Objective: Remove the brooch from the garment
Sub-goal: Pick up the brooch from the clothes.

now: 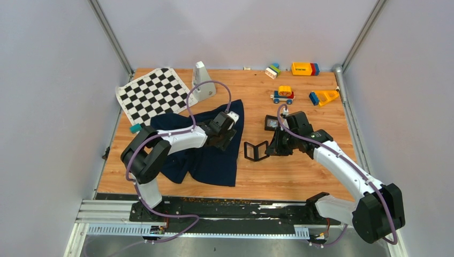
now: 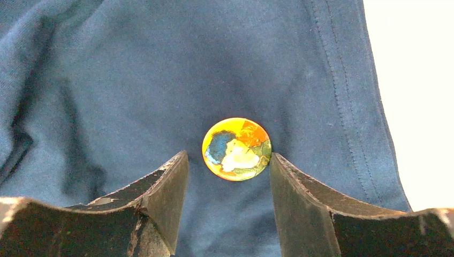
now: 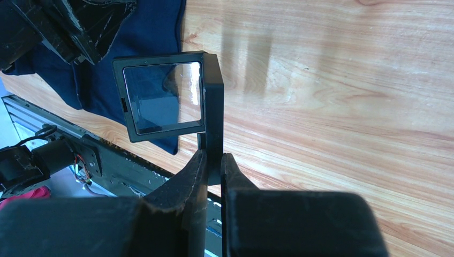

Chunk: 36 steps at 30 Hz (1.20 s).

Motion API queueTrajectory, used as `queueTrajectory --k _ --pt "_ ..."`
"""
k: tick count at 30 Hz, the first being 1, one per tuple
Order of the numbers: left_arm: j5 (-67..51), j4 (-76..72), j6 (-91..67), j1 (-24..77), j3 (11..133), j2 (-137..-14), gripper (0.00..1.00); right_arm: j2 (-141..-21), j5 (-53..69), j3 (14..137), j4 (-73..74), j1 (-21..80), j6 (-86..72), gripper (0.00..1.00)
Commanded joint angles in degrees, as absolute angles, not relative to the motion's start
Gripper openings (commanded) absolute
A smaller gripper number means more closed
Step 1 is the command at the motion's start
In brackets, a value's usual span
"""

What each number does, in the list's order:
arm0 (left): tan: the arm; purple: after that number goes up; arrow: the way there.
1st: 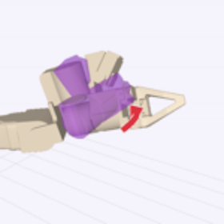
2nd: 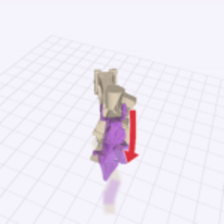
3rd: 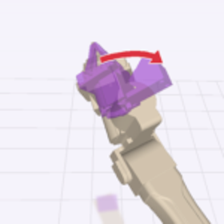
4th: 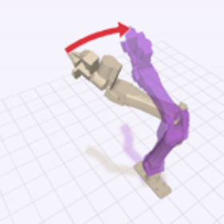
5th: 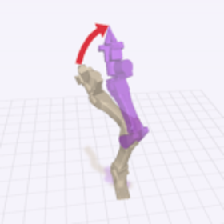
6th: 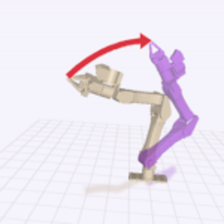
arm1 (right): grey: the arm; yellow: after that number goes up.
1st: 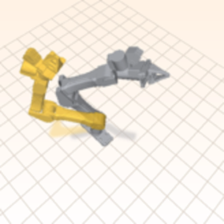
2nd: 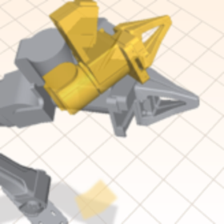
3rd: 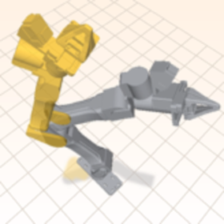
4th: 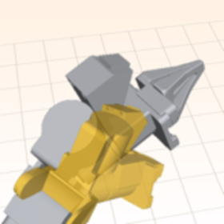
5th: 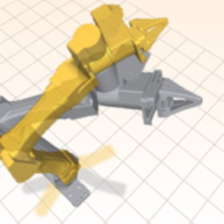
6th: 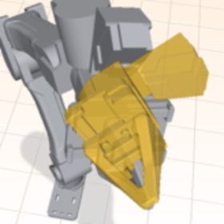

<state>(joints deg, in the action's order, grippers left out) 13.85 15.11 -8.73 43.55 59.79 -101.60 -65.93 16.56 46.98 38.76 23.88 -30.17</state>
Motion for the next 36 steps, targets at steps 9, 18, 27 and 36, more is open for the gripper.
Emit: queueTrajectory --k 9,18,27,36 --pt "7.40 17.82 -10.60 40.74 62.94 -105.78 0.57 -64.73 17.21 48.95 38.02 24.17 -30.76 0.00" --pt "6.18 19.08 -10.60 40.32 63.24 -106.67 0.55 -63.89 17.24 48.83 38.21 24.17 -30.89 0.00" --pt "6.45 20.77 -11.02 39.91 64.03 -107.70 0.44 -63.54 17.01 48.96 38.41 24.18 -30.94 0.00" --pt "4.49 14.17 -10.70 39.95 58.24 -96.80 0.39 -65.94 15.46 49.62 39.49 24.21 -30.85 0.00"
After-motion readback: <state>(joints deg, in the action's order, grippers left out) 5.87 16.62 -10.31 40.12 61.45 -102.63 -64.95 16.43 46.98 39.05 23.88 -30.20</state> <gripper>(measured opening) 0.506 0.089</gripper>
